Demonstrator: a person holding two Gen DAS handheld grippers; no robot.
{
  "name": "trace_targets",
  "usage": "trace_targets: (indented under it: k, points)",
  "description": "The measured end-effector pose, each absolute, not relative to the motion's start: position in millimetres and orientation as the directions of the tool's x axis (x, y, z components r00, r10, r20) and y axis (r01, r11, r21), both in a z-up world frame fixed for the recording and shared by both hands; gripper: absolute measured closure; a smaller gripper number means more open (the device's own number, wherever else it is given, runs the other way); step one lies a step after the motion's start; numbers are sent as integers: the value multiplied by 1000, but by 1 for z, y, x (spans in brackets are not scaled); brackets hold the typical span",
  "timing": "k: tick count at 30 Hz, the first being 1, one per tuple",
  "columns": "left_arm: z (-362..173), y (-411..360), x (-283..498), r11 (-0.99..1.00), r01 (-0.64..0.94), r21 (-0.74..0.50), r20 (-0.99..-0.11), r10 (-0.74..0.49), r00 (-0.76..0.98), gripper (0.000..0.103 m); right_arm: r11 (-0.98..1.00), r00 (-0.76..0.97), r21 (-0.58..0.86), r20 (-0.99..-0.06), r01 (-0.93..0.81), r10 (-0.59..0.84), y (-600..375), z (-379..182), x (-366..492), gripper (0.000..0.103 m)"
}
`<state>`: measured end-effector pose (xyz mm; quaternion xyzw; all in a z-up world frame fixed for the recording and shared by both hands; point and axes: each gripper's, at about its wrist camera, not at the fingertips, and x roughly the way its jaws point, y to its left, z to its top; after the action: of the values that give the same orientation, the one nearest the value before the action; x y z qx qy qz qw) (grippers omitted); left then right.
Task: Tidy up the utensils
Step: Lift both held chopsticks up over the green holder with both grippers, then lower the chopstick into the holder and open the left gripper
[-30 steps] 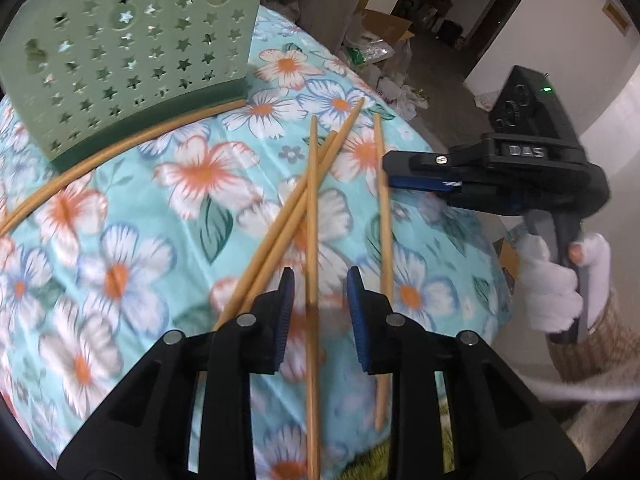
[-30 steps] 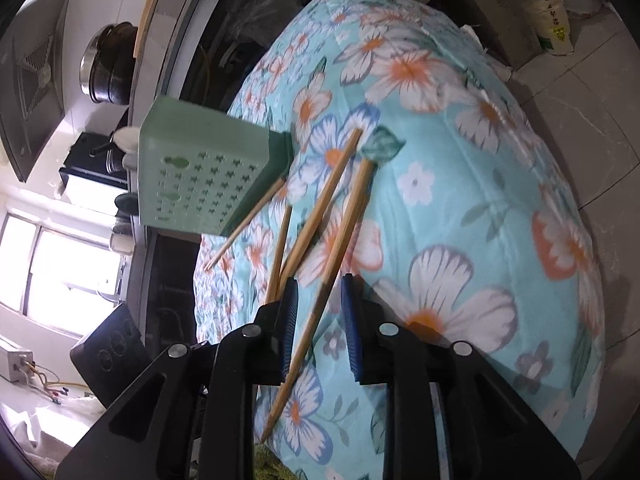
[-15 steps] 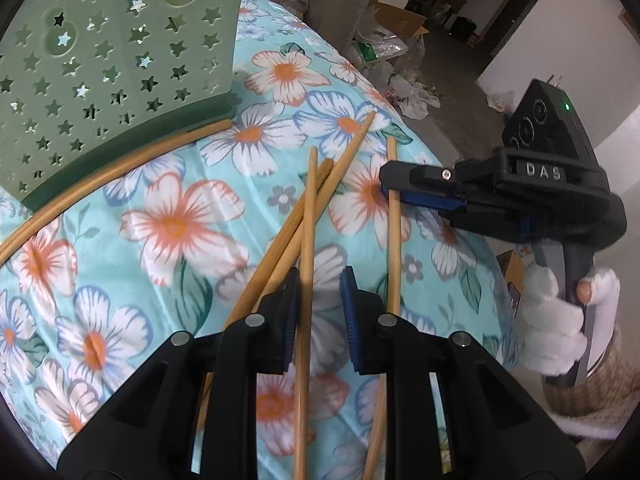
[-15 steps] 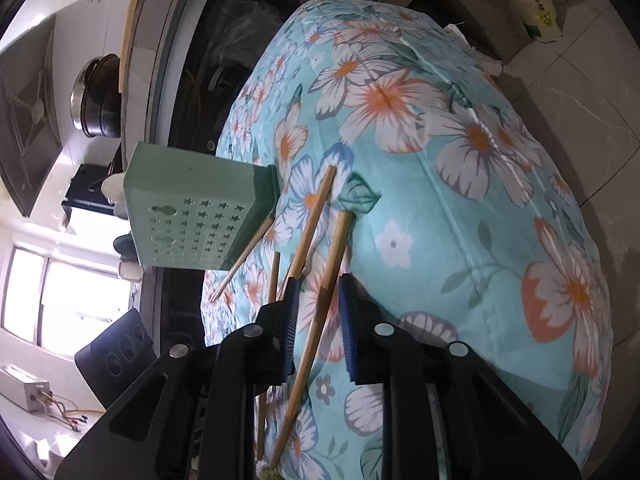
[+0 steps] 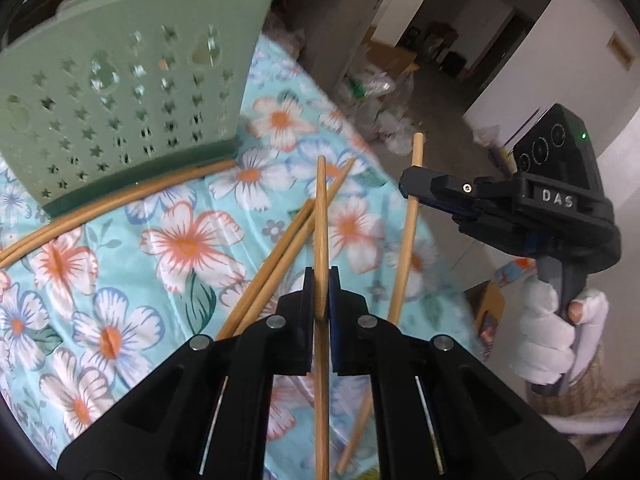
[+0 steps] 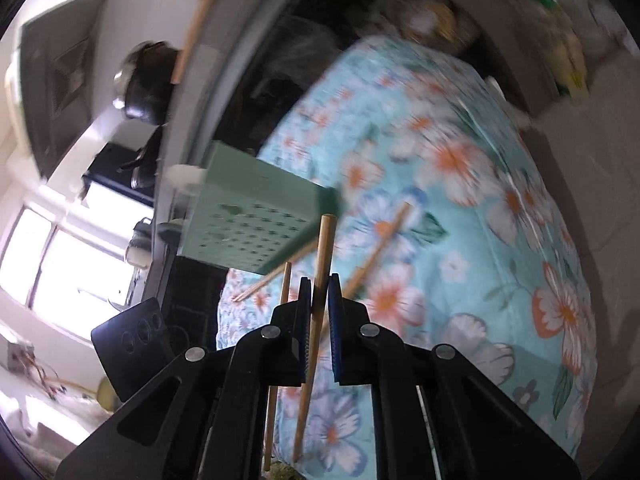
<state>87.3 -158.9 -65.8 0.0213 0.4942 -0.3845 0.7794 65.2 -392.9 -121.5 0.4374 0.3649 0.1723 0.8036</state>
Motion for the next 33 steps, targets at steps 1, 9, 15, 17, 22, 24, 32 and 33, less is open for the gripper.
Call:
trace_targets:
  k: [1, 9, 15, 17, 22, 24, 32, 33]
  points:
    - [-57, -153, 86, 697, 620, -361, -768, -599, 226, 98, 573, 680, 819, -433, 23, 591, -391, -113, 64, 95]
    - [26, -103, 82, 665, 626, -408, -583, -717, 382, 98, 669, 740, 725, -358, -164, 570, -378, -37, 55, 96]
    - [83, -62, 98, 695, 588, -414, -446, -718, 535, 98, 694, 748, 681, -331, -233, 576, -365, -9, 60, 96]
    - [99, -52, 103, 705, 582, -406, -409, -710, 573, 98, 701, 747, 670, -329, -247, 578, -361, -3, 61, 96]
    - [133, -32, 112, 724, 584, -367, -319, -688, 652, 98, 706, 751, 643, -301, -295, 588, -354, 20, 65, 96]
    - [143, -28, 117, 739, 580, -344, -292, -671, 681, 98, 709, 755, 633, -290, -310, 588, -352, 28, 66, 96]
    - [146, -19, 153, 781, 534, -323, -249, -615, 749, 98, 714, 765, 604, -252, -355, 593, -344, 57, 76, 96]
    - [143, -20, 159, 790, 527, -314, -253, -604, 755, 98, 713, 765, 605, -252, -354, 593, -344, 57, 77, 96]
